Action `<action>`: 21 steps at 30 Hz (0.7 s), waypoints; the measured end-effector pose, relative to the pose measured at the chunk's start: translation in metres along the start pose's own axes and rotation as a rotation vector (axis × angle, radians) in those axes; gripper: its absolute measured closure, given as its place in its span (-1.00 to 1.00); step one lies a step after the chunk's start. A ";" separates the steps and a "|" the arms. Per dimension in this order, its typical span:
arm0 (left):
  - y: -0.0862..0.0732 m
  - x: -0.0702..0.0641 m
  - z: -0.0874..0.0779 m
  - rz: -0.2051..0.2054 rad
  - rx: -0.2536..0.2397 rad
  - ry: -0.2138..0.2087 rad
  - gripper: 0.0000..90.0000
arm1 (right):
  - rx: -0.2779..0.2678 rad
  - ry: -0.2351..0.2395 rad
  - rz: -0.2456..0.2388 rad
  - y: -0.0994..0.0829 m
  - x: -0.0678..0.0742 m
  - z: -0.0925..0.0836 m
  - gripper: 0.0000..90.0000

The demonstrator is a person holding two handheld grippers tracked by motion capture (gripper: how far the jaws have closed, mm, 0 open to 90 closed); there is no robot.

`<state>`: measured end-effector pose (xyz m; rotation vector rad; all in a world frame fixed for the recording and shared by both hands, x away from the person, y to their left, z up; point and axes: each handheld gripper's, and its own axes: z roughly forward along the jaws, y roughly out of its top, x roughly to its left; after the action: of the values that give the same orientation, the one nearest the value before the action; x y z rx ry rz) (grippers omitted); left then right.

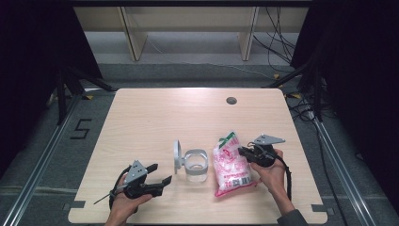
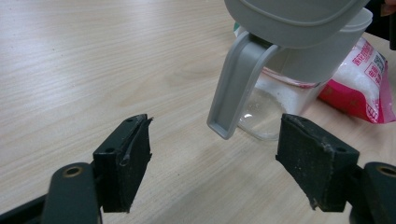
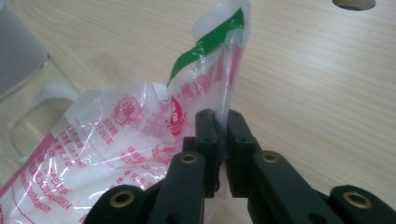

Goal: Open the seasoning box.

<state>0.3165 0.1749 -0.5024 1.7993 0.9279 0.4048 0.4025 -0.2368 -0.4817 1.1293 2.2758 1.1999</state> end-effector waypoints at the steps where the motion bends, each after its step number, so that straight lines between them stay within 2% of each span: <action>1: 0.000 0.000 0.000 0.001 -0.002 -0.006 -0.44 | -0.003 0.000 -0.008 0.000 0.002 0.000 0.97; 2: -0.001 0.000 0.000 0.001 -0.001 -0.005 -0.44 | 0.013 -0.004 -0.010 0.000 0.003 -0.002 0.97; 3: 0.000 0.002 -0.001 0.023 -0.002 -0.010 -0.44 | -0.007 -0.003 -0.018 -0.001 0.002 -0.003 0.98; 4: 0.000 0.002 -0.001 0.023 -0.002 -0.010 -0.44 | 0.004 -0.001 -0.008 -0.002 0.002 -0.006 0.98; 5: 0.000 0.001 -0.001 0.003 -0.002 -0.004 -0.44 | 0.004 -0.001 -0.008 -0.002 0.002 -0.006 0.98; 6: 0.000 0.001 -0.001 -0.006 -0.009 0.002 -0.44 | -0.006 -0.019 -0.016 -0.005 0.002 -0.013 0.99; 7: 0.000 0.001 -0.002 -0.007 -0.005 0.004 -0.44 | -0.004 -0.012 -0.011 -0.007 0.002 -0.016 1.00; 8: 0.000 0.003 -0.002 0.025 -0.002 -0.001 -0.44 | -0.001 -0.013 -0.008 -0.009 0.002 -0.021 1.00; 9: 0.000 0.003 -0.002 0.025 -0.002 -0.001 -0.44 | -0.001 -0.013 -0.008 -0.009 0.002 -0.021 1.00; 10: 0.000 0.002 -0.002 0.001 0.000 0.005 -0.44 | 0.006 -0.015 0.008 -0.010 0.004 -0.026 1.00; 11: 0.000 0.000 -0.002 -0.017 -0.011 0.004 -0.44 | -0.013 -0.026 -0.019 -0.013 0.003 -0.033 1.00; 12: 0.001 0.003 -0.002 0.020 -0.009 -0.010 -0.44 | -0.013 -0.037 -0.036 -0.015 0.004 -0.036 1.00; 14: 0.001 0.003 -0.002 0.015 -0.010 -0.009 -0.44 | -0.006 -0.047 -0.034 -0.020 0.007 -0.043 1.00; 15: 0.001 0.003 -0.003 0.017 -0.007 -0.008 -0.44 | -0.011 -0.035 -0.030 -0.022 0.007 -0.047 1.00; 16: 0.001 0.003 -0.003 0.017 -0.007 -0.008 -0.44 | -0.004 -0.047 -0.010 -0.025 0.009 -0.051 1.00; 17: 0.002 0.002 -0.003 0.015 -0.010 -0.006 -0.44 | -0.014 -0.047 -0.020 -0.029 0.007 -0.055 1.00; 18: 0.002 0.001 -0.003 0.000 -0.016 -0.003 -0.44 | 0.002 -0.040 0.020 -0.032 0.010 -0.060 1.00; 19: 0.001 0.001 -0.003 -0.002 -0.015 -0.007 -0.44 | -0.014 -0.051 0.003 -0.036 0.010 -0.064 1.00; 20: 0.001 0.001 -0.003 -0.007 -0.022 -0.007 -0.44 | -0.013 -0.037 -0.012 -0.038 0.008 -0.066 1.00; 21: 0.001 0.001 -0.004 -0.006 -0.017 -0.005 -0.44 | -0.017 -0.050 0.002 -0.040 0.010 -0.069 1.00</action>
<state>0.3155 0.1778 -0.5000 1.7811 0.9237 0.4037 0.3349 -0.2801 -0.4725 1.1432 2.2239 1.1759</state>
